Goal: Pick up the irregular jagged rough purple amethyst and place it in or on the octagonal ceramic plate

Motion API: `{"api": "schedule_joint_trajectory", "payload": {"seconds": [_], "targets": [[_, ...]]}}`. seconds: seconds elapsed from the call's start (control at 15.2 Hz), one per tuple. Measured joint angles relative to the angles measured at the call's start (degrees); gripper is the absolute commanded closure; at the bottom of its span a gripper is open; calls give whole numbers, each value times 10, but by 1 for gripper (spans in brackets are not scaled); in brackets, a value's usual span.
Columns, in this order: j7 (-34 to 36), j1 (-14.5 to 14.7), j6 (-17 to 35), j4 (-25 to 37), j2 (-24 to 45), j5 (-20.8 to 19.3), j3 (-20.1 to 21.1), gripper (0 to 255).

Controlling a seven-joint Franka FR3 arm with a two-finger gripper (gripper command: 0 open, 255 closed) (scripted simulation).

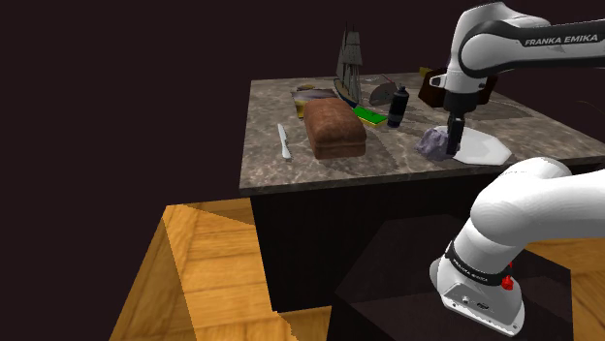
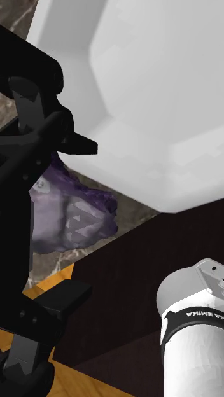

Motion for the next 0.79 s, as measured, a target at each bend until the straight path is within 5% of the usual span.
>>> {"api": "schedule_joint_trajectory", "payload": {"seconds": [0.2,0.26,0.79], "targets": [[0,0,1,-1,0,0,0,0],[0,0,1,-1,0,0,0,255],[0,0,1,0,0,-1,0,255]]}}
